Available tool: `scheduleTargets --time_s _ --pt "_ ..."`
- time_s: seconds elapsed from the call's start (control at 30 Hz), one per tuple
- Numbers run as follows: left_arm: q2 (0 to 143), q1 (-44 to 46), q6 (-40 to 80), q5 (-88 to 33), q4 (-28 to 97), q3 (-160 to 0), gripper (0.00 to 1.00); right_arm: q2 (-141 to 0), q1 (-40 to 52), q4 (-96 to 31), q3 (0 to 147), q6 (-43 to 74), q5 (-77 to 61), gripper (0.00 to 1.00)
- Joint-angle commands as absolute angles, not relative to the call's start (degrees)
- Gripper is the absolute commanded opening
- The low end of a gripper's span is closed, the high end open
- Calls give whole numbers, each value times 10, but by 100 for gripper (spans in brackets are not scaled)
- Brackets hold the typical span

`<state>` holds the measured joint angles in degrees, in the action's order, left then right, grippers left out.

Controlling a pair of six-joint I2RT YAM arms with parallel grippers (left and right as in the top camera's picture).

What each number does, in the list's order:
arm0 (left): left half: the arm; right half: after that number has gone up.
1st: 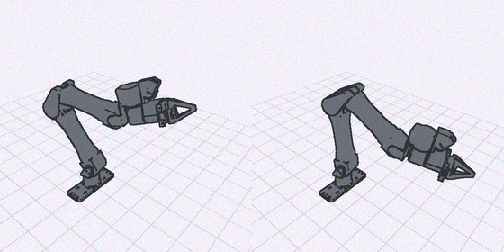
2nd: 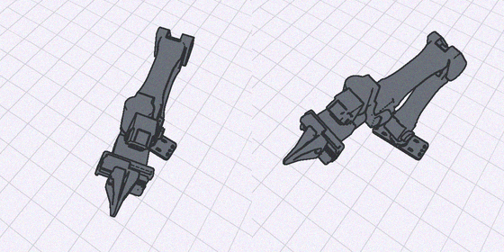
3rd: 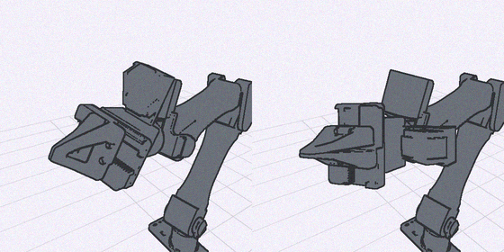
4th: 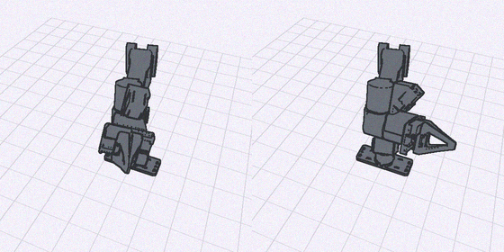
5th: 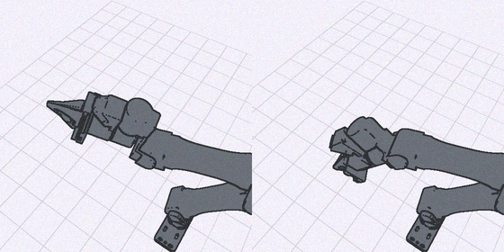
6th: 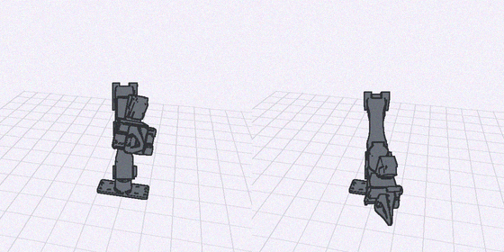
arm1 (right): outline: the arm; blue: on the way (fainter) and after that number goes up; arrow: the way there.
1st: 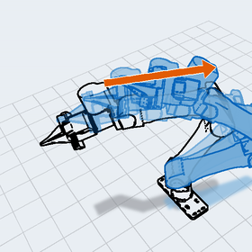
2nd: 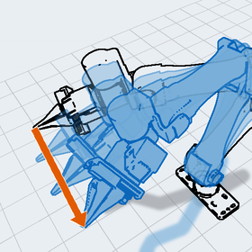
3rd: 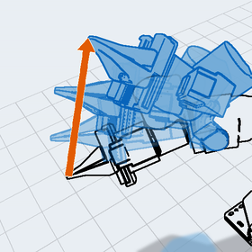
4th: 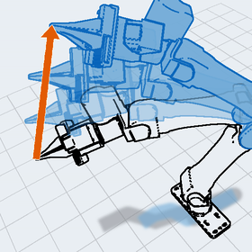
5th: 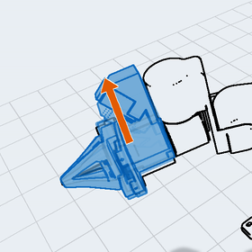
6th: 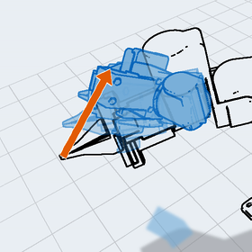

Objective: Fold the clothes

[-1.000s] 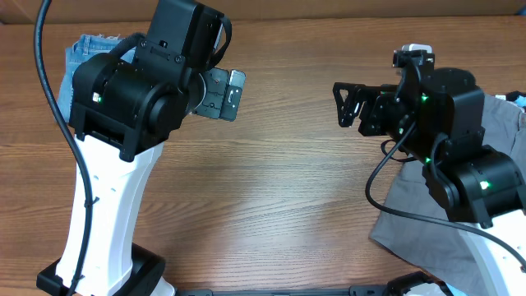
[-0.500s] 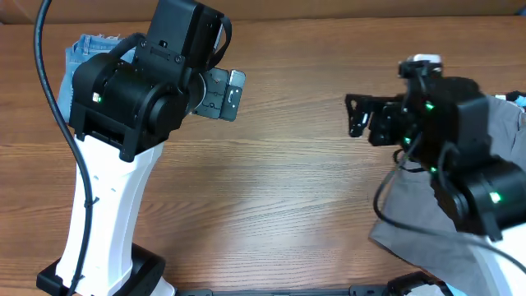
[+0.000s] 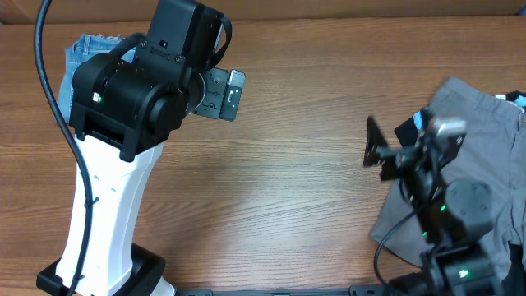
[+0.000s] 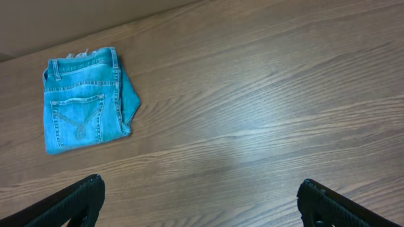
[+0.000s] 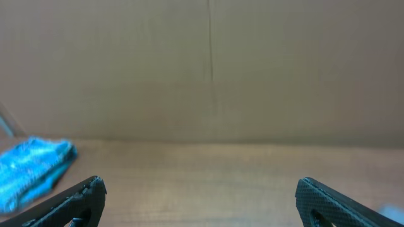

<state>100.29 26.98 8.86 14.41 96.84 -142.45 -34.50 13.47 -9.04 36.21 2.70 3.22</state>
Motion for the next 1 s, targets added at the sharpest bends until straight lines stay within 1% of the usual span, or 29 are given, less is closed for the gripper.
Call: scheduleTargets --time_s 0.0,0.27,0.4,0.47,0.7,0.97 --pt "997 270 90 152 968 -1422 100 -262 129 -55 269 19 38 100" --pt "997 270 90 152 968 -1422 100 -75 107 83 89 37 37 100" --pt "997 270 90 152 968 -1422 100 -5 92 108 29 65 33 100" --pt "997 270 90 152 968 -1422 100 -3 85 135 3 67 34 100" --pt "997 270 90 152 968 -1422 100 -1 81 32 4 73 29 100" --pt "997 270 90 152 968 -1422 100 -2 81 -45 4 73 29 100"
